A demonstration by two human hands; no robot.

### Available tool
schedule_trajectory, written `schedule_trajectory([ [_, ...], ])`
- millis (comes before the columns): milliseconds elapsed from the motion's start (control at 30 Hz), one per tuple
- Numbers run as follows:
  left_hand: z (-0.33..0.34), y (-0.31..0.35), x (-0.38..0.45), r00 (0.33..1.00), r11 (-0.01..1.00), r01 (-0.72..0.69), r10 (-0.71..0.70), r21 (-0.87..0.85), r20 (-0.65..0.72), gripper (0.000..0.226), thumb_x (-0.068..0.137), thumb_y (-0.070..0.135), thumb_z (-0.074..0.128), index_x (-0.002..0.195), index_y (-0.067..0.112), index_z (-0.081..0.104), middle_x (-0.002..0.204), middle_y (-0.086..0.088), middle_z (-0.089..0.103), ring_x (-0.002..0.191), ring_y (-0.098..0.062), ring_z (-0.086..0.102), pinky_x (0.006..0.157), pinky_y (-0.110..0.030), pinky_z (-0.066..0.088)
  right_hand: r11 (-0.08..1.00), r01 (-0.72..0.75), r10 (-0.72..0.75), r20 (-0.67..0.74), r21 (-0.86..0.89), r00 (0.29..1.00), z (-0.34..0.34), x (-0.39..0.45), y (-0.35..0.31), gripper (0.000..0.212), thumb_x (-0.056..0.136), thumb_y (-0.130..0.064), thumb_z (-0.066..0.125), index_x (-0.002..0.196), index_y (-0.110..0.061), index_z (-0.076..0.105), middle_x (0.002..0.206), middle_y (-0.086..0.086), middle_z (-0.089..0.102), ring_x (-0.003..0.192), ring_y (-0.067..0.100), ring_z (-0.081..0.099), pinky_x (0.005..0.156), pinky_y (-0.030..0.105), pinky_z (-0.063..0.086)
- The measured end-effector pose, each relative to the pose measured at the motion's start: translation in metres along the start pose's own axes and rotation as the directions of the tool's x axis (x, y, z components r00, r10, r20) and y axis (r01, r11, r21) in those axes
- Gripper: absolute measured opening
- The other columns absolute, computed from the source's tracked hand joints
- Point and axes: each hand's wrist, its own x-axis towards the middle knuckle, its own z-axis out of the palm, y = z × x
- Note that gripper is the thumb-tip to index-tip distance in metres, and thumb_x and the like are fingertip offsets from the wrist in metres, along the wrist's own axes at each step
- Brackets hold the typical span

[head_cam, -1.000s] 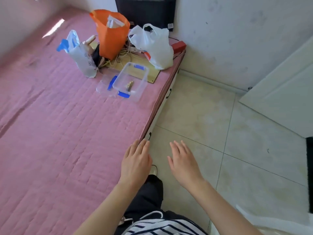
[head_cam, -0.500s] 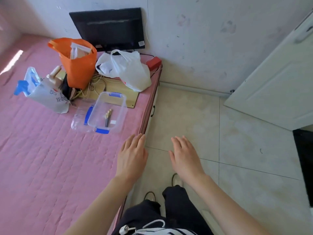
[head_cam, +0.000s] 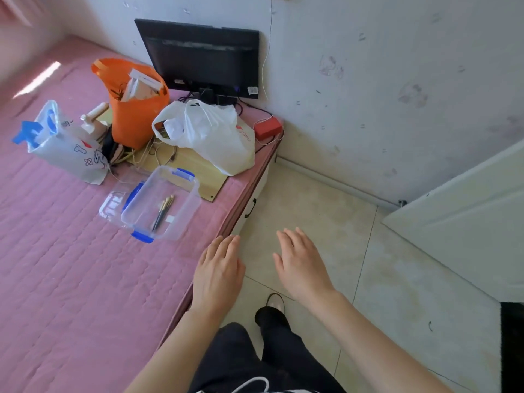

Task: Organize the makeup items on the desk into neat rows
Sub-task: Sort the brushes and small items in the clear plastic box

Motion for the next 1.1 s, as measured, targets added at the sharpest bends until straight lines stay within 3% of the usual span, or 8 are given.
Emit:
schedule_trajectory([
  [367, 0.011, -0.001, 0.046, 0.972, 0.973, 0.232, -0.232, -0.019, -0.021, 0.042, 0.081, 0.009, 0.070, 0.121, 0.008, 0.061, 0.120, -0.004, 0.065, 0.116, -0.027, 0.057, 0.092, -0.040, 0.050, 0.971, 0.237, -0.232, 0.093, -0.041, 0.968, -0.019, 0.102, 0.009, 0.052, 0.101, -0.031, 0.038, 0.146, -0.007, 0.029, 0.151, 0.010, 0.032, 0.145, 0.029, 0.018, 0.118, 0.036, 0.016],
  [700, 0.011, -0.075, 0.097, 0.886, 0.885, 0.463, -0.464, -0.048, 0.005, 0.040, 0.082, 0.007, 0.066, 0.122, 0.006, 0.060, 0.123, -0.006, 0.064, 0.120, -0.028, 0.055, 0.095, -0.042, 0.050, 0.895, 0.434, -0.419, 0.140, -0.102, 0.897, 0.003, 0.208, -0.059, 0.047, 0.092, -0.025, 0.057, 0.132, -0.002, 0.049, 0.136, 0.018, 0.051, 0.133, 0.036, 0.041, 0.110, 0.047, 0.035],
  [933, 0.006, -0.135, 0.122, 0.856, 0.856, 0.518, -0.517, -0.007, 0.018, 0.041, 0.077, 0.004, 0.070, 0.117, 0.006, 0.063, 0.116, -0.006, 0.066, 0.112, -0.028, 0.059, 0.088, -0.039, 0.052, 0.824, 0.557, -0.512, 0.283, -0.103, 0.811, 0.018, 0.276, -0.113, 0.051, 0.100, -0.029, 0.039, 0.143, -0.002, 0.032, 0.149, 0.017, 0.034, 0.143, 0.032, 0.021, 0.118, 0.043, 0.019],
  [1100, 0.012, -0.168, 0.141, 0.805, 0.805, 0.593, -0.593, -0.013, 0.024, 0.040, 0.072, 0.002, 0.074, 0.111, 0.006, 0.066, 0.112, -0.006, 0.068, 0.108, -0.027, 0.062, 0.087, -0.039, 0.053, 0.777, 0.623, -0.568, 0.327, -0.091, 0.756, 0.028, 0.312, -0.142, 0.044, 0.100, -0.024, 0.040, 0.138, -0.002, 0.037, 0.143, 0.016, 0.040, 0.140, 0.033, 0.026, 0.117, 0.040, 0.019],
])
